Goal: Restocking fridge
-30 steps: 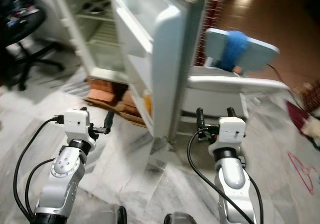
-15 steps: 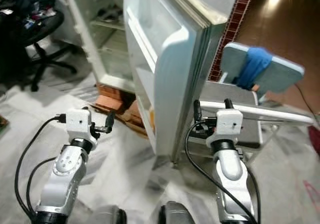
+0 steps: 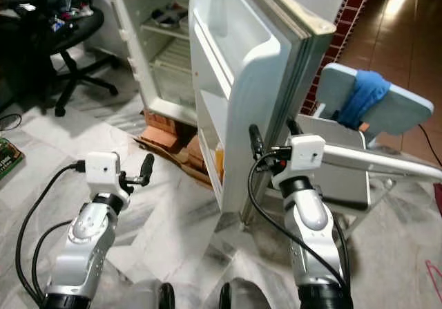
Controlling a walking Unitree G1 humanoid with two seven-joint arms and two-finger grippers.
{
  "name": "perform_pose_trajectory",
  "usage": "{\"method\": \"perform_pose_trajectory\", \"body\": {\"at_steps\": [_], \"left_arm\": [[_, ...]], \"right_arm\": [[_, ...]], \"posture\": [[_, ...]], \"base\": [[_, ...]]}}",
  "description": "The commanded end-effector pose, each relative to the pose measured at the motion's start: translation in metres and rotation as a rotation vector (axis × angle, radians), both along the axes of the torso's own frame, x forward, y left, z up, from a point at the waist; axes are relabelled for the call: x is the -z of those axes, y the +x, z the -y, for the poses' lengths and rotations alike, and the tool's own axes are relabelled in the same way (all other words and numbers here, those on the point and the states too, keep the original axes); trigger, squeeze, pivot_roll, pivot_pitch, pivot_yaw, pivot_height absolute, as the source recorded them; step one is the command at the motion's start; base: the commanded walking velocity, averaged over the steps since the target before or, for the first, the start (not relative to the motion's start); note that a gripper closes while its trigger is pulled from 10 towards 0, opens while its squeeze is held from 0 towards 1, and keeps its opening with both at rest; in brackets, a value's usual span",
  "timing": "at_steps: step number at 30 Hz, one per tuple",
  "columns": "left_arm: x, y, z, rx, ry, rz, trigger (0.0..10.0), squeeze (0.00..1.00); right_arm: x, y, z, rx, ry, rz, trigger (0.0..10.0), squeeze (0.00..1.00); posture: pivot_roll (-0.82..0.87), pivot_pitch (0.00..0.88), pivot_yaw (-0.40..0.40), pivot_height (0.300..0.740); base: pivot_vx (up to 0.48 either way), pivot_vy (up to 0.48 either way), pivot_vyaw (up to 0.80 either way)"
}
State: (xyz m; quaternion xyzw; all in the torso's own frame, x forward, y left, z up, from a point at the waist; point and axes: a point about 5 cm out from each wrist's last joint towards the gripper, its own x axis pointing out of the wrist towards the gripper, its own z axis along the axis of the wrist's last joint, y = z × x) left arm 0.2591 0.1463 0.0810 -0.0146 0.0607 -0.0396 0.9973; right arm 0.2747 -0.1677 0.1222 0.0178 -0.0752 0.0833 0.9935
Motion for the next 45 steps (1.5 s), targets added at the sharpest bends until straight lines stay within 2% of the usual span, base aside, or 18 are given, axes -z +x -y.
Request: {"method": "perform_pose_trajectory", "body": {"at_steps": [1,8,12,14,15,17,19,20,22,25,29,34,36,40,43,45], "left_arm": [[0.002,-0.001,0.0,-0.002,0.001,-0.015,10.0,0.0],[0.001,-0.002,0.0,-0.008,-0.008,-0.018,10.0,0.0],[0.002,-0.002,0.0,-0.006,-0.009,-0.02,10.0,0.0],[0.001,-0.001,0.0,-0.002,-0.007,-0.019,10.0,0.0],[0.001,0.0,0.0,-0.001,-0.006,-0.019,10.0,0.0],[0.0,0.001,0.001,0.001,-0.005,-0.015,10.0,0.0],[0.0,0.001,0.001,0.001,-0.005,-0.015,10.0,0.0],[0.0,0.001,0.001,0.002,-0.005,-0.015,10.0,0.0],[0.0,0.001,0.002,0.003,-0.005,-0.016,10.0,0.0],[0.001,0.001,0.001,-0.007,0.0,-0.02,10.0,0.0],[0.003,0.002,-0.001,-0.02,-0.013,-0.039,10.0,0.0],[0.003,0.004,0.001,-0.014,-0.008,-0.046,10.0,0.0],[0.003,0.004,0.002,-0.013,-0.008,-0.046,10.0,0.0],[0.003,0.005,0.002,-0.009,-0.004,-0.048,10.0,0.0],[-0.004,0.01,0.006,0.008,0.025,-0.02,10.0,0.0],[-0.018,0.014,0.003,0.024,0.097,0.034,10.0,0.0]], "right_arm": [[-0.006,0.013,0.008,0.036,-0.031,0.005,10.0,0.0],[-0.012,0.02,0.008,-0.016,0.019,0.004,10.0,0.0],[-0.017,0.018,-0.011,-0.174,0.166,-0.025,10.0,0.0],[-0.026,0.006,-0.037,-0.402,0.293,-0.049,10.0,0.0],[-0.028,0.002,-0.043,-0.461,0.322,-0.053,10.0,0.0],[-0.038,-0.017,-0.059,-0.688,0.436,-0.074,10.0,0.0],[-0.039,-0.021,-0.061,-0.724,0.448,-0.078,10.0,0.0],[-0.037,-0.022,-0.062,-0.724,0.437,-0.087,10.0,0.0],[-0.023,-0.02,-0.057,-0.661,0.353,-0.121,10.0,0.0],[0.006,-0.007,-0.034,-0.393,0.22,-0.193,10.0,0.0],[0.011,-0.005,-0.018,-0.245,0.13,-0.191,10.0,0.0],[0.015,-0.009,-0.016,-0.198,0.11,-0.194,10.0,0.0],[0.019,-0.009,-0.017,-0.175,0.062,-0.192,10.0,0.0],[0.03,-0.009,-0.016,-0.107,0.035,-0.218,10.0,0.0],[0.029,-0.007,-0.011,-0.054,0.04,-0.207,10.0,0.0],[0.019,-0.008,-0.008,-0.008,0.091,-0.164,10.0,0.0]], "posture": [[0.03,0.101,-0.019,0.74],[0.04,0.106,-0.024,0.74],[0.03,0.107,-0.018,0.74],[0.03,0.112,-0.013,0.74],[0.03,0.112,-0.013,0.74],[0.03,0.113,-0.011,0.74],[0.03,0.113,-0.011,0.74],[0.02,0.114,-0.011,0.74],[0.02,0.116,-0.011,0.74],[0.03,0.117,-0.012,0.74],[0.02,0.118,-0.01,0.74],[0.02,0.119,-0.008,0.74],[0.02,0.119,-0.006,0.74],[0.02,0.123,-0.007,0.74],[0.04,0.133,-0.015,0.74],[0.05,0.149,-0.007,0.74]], "base": [[0.0,0.0,0.0],[0.0,0.0,0.0],[0.0,0.0,0.0],[0.0,0.0,0.0],[0.0,0.0,0.0],[0.0,0.0,0.0],[0.0,0.0,0.0],[0.0,0.0,0.0],[0.0,0.0,0.0],[0.0,0.0,0.0],[0.0,0.0,0.0],[0.0,0.34,0.0],[0.0,0.48,0.0],[0.0,0.48,0.0],[0.0,0.48,0.0],[0.0,0.48,0.0]]}}
